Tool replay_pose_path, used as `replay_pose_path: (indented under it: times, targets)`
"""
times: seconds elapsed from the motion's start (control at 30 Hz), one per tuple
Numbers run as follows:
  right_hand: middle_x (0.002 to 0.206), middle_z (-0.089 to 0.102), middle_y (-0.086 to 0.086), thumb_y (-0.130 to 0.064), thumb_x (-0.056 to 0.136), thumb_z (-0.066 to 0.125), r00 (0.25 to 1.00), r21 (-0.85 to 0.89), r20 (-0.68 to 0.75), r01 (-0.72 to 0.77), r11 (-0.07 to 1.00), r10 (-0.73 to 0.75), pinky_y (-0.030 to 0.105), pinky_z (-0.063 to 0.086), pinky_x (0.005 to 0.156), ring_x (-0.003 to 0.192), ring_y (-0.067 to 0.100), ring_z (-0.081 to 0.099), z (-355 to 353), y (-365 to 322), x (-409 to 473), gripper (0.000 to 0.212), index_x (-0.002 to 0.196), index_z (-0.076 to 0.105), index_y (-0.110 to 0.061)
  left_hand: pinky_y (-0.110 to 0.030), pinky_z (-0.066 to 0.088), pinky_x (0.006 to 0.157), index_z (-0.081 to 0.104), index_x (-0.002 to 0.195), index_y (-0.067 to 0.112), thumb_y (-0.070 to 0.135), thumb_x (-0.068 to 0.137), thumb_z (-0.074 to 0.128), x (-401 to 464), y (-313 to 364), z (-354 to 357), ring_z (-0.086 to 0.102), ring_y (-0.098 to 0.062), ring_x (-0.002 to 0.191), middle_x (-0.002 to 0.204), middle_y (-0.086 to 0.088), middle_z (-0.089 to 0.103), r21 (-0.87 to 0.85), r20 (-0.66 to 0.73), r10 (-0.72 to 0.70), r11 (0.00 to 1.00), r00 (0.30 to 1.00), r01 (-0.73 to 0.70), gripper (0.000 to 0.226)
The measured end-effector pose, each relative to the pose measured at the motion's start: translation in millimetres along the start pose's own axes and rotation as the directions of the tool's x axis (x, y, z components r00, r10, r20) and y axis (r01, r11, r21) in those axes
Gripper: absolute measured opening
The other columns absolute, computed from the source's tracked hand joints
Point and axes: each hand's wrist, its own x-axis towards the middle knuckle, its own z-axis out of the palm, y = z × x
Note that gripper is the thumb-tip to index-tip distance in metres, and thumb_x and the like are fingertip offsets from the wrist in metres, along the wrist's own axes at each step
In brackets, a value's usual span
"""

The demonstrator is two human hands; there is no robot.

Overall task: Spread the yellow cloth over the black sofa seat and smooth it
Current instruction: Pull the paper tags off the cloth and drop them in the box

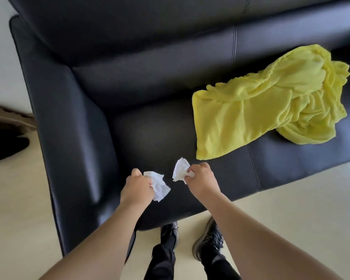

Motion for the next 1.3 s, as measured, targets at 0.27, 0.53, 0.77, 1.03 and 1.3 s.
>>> replay_pose_path:
  times: [0.27,0.53,0.77,1.03,1.3]
  targets:
    - [0.139,0.029,0.0,-0.013,0.091,0.051,0.994,-0.254,-0.017,0.101,0.962,-0.109,0.036,0.05,0.082,0.119,0.024,0.043,46,-7,46,0.034,0.125,0.05,-0.012,-0.039,0.052,0.072,0.041,0.11,0.018,0.008,0.083,0.061,32,-7,41,0.06,-0.029,0.087,0.114,-0.004,0.04,-0.15,-0.088,0.079,0.985,0.993,-0.091,0.035]
    - [0.136,0.023,0.006,-0.013,0.084,0.065,0.983,-0.495,0.022,0.17,0.852,-0.183,0.033,0.051,0.083,0.111,0.025,0.044,71,-2,55,0.075,0.143,0.021,-0.026,-0.032,0.054,0.08,0.036,0.135,0.026,0.049,0.066,0.081,29,-14,66,0.044,-0.022,0.116,0.137,-0.002,0.021,-0.056,-0.088,0.18,0.981,0.98,-0.185,0.086]
    - [0.124,0.037,0.005,-0.003,0.086,0.055,0.976,-0.481,0.035,0.205,0.853,-0.214,0.029,0.041,0.07,0.106,0.025,0.044,72,8,56,0.042,0.124,0.042,-0.015,-0.031,0.053,0.069,0.047,0.124,0.021,0.032,0.073,0.075,27,-7,83,0.047,-0.025,0.105,0.128,-0.004,0.035,0.056,-0.161,0.154,0.988,0.975,-0.147,0.059]
    - [0.115,0.046,0.005,-0.004,0.09,0.046,0.991,-0.283,0.009,0.128,0.951,-0.131,0.033,0.039,0.067,0.096,0.027,0.052,63,26,51,0.027,0.115,0.053,-0.011,-0.036,0.05,0.079,0.048,0.115,0.016,0.016,0.092,0.053,29,9,82,0.054,-0.025,0.104,0.121,-0.003,0.041,0.051,-0.032,0.2,0.979,0.979,-0.198,0.023]
    - [0.107,0.05,0.003,-0.01,0.092,0.049,0.996,-0.138,-0.039,0.076,0.988,-0.082,0.037,0.05,0.069,0.083,0.025,0.056,15,46,26,0.02,0.11,0.057,-0.015,-0.034,0.048,0.07,0.062,0.099,0.01,0.006,0.087,0.049,7,50,55,0.057,-0.029,0.087,0.107,-0.005,0.053,-0.266,-0.052,0.036,0.963,0.998,-0.048,0.017]
